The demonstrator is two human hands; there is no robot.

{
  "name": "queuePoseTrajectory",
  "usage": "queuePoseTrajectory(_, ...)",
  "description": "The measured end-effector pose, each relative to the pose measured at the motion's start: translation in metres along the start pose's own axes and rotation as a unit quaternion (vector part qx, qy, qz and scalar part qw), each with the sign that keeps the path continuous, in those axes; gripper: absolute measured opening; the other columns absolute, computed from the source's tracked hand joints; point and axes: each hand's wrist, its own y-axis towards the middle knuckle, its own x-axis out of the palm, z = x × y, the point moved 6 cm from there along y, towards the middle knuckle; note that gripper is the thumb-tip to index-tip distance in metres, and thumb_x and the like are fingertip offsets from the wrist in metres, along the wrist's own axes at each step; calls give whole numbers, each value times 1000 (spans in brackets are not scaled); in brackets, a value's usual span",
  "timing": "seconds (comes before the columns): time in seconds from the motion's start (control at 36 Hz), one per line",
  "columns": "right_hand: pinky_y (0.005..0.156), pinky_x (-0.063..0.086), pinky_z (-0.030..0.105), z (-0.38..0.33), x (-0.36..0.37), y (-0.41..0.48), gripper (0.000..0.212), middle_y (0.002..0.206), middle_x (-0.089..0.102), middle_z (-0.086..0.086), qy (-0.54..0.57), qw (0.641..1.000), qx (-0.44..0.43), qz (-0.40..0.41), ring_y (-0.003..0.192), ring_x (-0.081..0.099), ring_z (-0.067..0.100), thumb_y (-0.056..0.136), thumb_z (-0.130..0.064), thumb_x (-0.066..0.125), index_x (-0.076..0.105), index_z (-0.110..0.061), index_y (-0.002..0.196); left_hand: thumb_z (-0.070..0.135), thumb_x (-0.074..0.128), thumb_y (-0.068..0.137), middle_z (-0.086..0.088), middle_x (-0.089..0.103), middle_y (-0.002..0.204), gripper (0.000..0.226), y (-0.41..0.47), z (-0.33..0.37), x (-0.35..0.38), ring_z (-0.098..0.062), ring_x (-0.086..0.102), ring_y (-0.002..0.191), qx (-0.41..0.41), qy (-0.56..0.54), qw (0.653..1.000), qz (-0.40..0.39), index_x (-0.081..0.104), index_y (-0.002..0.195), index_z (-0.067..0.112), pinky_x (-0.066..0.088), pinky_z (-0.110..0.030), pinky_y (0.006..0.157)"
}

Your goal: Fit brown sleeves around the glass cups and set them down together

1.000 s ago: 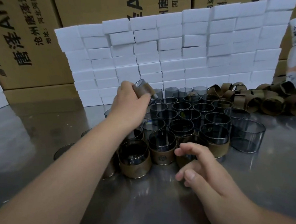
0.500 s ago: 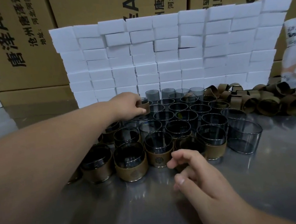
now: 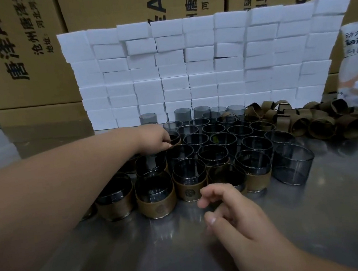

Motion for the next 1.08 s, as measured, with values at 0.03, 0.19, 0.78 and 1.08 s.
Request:
queuePoseTrajectory(0.03,71,49,18,0,0,0,41,106,55,-30,2,1000,1,0,74,60,10,61,-61,41,39,-62,102,27,44,97,-8,65,103,29,0,0,3,-22,56,89,2,-2,1000,-8,65,102,8,41,-28,75)
queuePoseTrajectory(0.19,66,44,14,1,1,0,38,105,54,-28,0,1000,5,-1,71,60,10,67,-50,48,40,-61,103,24,46,96,-6,66,110,26,2,-5,4,-21,57,97,-5,-28,999,-24,67,104,12,43,-28,83)
queuePoseTrajectory(0.78,66,46,18,3,3,-1,43,106,54,-30,-30,999,14,-17,70,60,8,60,-63,40,38,-62,103,19,52,92,-3,58,125,30,10,-54,-9,-21,52,109,-141,12,990,-21,60,121,17,37,-26,86)
queuePoseTrajectory(1.08,67,47,21,2,3,-3,42,105,55,-30,-38,999,13,-20,66,57,2,61,-63,40,40,-58,103,18,53,91,-5,62,109,21,18,-45,-3,-23,55,98,-121,63,991,17,64,108,15,41,-27,76)
